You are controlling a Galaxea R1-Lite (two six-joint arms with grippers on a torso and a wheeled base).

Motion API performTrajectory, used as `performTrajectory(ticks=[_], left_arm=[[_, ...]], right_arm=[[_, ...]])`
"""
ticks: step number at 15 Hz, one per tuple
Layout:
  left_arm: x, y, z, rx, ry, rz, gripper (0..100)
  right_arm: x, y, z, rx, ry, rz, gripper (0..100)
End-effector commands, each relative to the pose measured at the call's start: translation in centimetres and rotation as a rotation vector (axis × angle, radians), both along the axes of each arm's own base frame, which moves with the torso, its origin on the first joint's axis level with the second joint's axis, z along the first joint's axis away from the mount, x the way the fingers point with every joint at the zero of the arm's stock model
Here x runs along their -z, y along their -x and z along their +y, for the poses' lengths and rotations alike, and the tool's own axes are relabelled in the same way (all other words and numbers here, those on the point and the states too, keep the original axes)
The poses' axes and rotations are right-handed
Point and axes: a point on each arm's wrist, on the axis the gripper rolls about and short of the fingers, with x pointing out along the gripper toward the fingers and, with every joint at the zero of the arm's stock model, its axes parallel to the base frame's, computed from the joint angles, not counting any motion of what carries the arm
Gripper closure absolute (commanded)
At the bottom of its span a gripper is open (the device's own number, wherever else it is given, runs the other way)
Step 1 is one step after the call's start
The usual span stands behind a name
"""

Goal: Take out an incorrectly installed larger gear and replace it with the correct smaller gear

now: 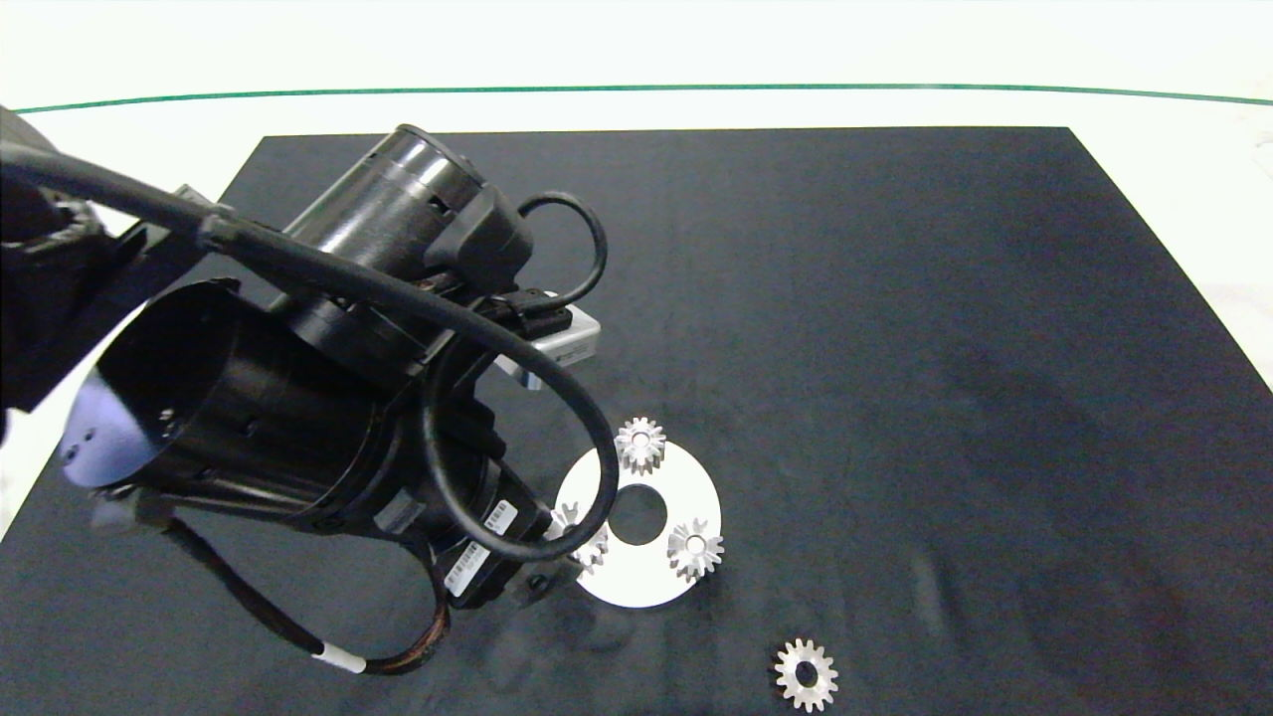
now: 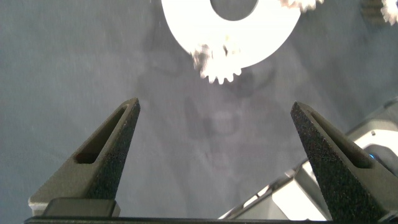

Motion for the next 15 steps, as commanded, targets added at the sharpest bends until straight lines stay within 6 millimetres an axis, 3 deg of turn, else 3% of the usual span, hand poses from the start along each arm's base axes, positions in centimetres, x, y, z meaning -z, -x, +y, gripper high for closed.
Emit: performTrajectory(ticks=[1,15], left_arm=[[1.3,-1.5,-1.7,-0.023,-0.068,-0.001,0],[4.0,-2.3,-4.3,-0.023,-0.133,0.027,0]], right_arm=[[0.0,0.1,0.0,-0.007,-0.002,-0.002,0],[0.0,0.1,0.0,-0.017,-0.009,-0.001,0]])
